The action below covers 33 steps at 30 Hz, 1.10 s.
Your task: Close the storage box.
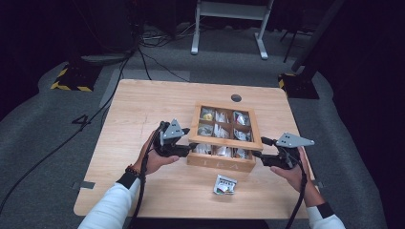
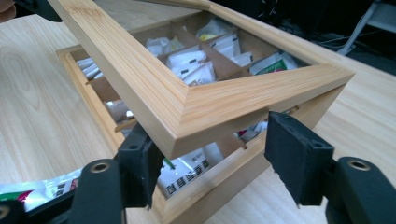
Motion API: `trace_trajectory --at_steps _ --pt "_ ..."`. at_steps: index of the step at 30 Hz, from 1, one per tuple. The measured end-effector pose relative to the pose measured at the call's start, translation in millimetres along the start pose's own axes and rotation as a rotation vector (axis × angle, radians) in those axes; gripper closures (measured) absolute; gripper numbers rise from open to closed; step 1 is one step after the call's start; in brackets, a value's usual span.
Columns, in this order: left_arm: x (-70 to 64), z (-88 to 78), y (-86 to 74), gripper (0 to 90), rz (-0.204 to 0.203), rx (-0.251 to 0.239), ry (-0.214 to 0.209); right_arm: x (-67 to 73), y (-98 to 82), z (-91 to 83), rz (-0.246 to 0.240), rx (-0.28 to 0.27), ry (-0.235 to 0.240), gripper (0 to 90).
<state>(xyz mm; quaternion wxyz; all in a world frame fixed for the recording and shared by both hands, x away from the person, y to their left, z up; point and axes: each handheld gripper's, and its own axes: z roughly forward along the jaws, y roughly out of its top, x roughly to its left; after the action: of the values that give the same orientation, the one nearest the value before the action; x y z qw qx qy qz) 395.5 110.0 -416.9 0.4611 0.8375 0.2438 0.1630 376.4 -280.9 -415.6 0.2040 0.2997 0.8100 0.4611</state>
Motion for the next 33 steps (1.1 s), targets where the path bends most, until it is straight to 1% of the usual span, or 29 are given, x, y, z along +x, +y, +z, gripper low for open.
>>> trace_trajectory --at_steps 4,8,10,11,15,18,20,21,23,24,25,27,29,30,32,33 --pt "-1.5 0.4 -4.1 39.8 -0.009 0.01 -0.012 3.4 -3.3 0.1 0.0 0.012 0.007 35.1" --pt "-3.1 0.4 -6.7 39.8 0.01 0.021 -0.016 4.3 -6.8 0.9 0.006 0.021 0.015 35.2" --pt "-3.8 0.5 -8.4 39.8 0.009 0.027 -0.021 5.4 -8.5 1.3 0.009 0.024 0.018 35.2" --pt "-4.7 0.9 -9.7 39.7 0.013 0.039 -0.023 5.9 -9.5 1.4 0.006 0.028 0.019 35.2" --pt "-7.9 4.5 -15.1 39.0 0.011 0.061 -0.021 9.4 -14.0 2.9 -0.004 0.055 0.025 34.0" --pt "-9.1 5.6 -17.4 39.0 0.008 0.079 -0.029 12.2 -15.7 5.2 -0.014 0.081 0.018 32.1" --pt "-9.9 5.0 -19.5 39.0 0.006 0.081 -0.036 13.6 -16.3 5.5 -0.016 0.086 0.02 31.0" --pt "-10.7 4.7 -21.3 38.9 -0.004 0.082 -0.044 14.1 -16.9 5.5 -0.015 0.09 0.021 31.4" --pt "-11.4 4.5 -22.9 38.8 -0.005 0.08 -0.049 15.6 -19.2 7.5 -0.026 0.111 0.022 29.8" --pt "-11.7 4.4 -23.1 39.0 -0.002 0.076 -0.053 16.1 -20.5 8.2 -0.02 0.114 0.026 30.5" --pt "-12.1 4.0 -23.0 38.9 -0.005 0.075 -0.058 15.6 -21.1 7.2 -0.004 0.097 0.044 34.2" --pt "-13.0 4.5 -22.6 38.9 -0.006 0.073 -0.059 15.3 -19.6 4.7 0.006 0.079 0.049 34.7" --pt "-13.9 6.2 -23.3 38.6 -0.005 0.082 -0.058 15.9 -18.9 4.1 0.008 0.084 0.052 35.2" --pt "-13.9 6.7 -23.9 38.0 -0.003 0.084 -0.056 16.6 -19.7 4.9 0.005 0.091 0.045 35.5" --pt "-13.4 7.1 -25.3 38.1 -0.007 0.086 -0.051 17.8 -23.1 5.0 0.002 0.087 0.033 37.6" --pt "-12.9 7.4 -26.0 38.7 -0.008 0.088 -0.05 17.0 -25.0 4.2 0.008 0.082 0.037 38.8"
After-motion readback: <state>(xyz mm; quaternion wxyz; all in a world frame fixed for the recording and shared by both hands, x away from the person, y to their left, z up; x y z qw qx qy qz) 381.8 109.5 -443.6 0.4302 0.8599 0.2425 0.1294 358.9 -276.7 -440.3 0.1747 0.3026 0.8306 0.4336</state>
